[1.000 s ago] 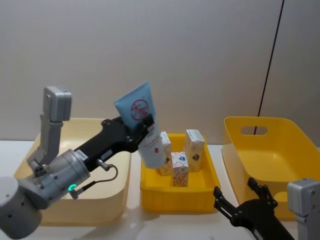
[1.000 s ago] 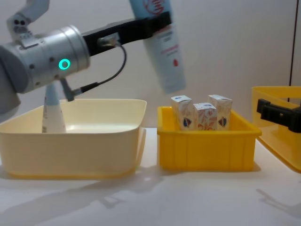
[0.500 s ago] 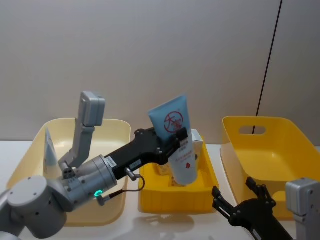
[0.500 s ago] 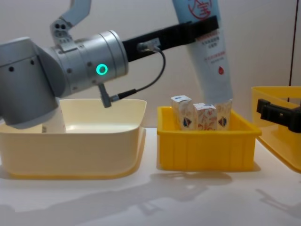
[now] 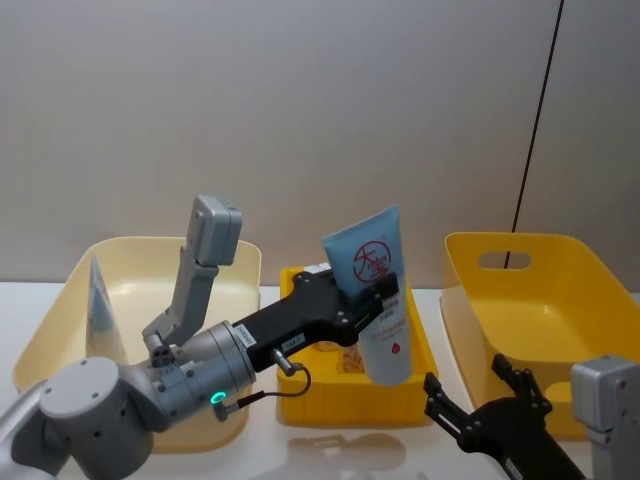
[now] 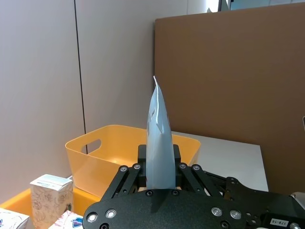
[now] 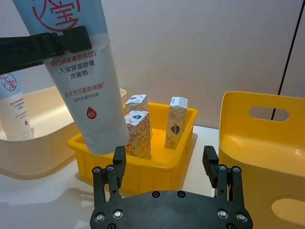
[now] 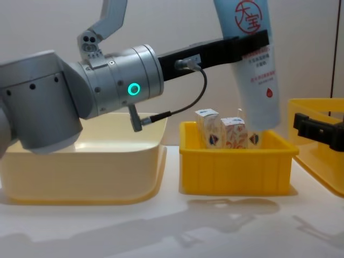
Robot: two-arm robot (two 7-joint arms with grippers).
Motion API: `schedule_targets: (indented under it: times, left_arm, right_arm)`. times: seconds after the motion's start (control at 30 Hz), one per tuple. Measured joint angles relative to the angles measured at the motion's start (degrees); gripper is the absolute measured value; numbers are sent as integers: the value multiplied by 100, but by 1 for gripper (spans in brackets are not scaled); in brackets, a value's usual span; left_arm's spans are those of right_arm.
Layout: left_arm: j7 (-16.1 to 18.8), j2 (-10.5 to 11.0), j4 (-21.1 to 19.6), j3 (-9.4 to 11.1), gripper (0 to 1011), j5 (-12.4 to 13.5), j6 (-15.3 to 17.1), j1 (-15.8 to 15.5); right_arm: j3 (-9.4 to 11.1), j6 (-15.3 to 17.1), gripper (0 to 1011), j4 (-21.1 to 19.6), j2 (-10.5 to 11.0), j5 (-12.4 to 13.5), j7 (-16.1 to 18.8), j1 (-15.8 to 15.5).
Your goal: Bimanual collaborative sorting of washing and personal care products
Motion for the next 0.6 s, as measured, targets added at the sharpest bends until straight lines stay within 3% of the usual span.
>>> schedule_targets:
  times: [0.6]
  left_arm:
    - [7,-17,41,94,260,31,-33,-17]
  right_arm:
    - [53,195,1002,-162,100,33,211,5]
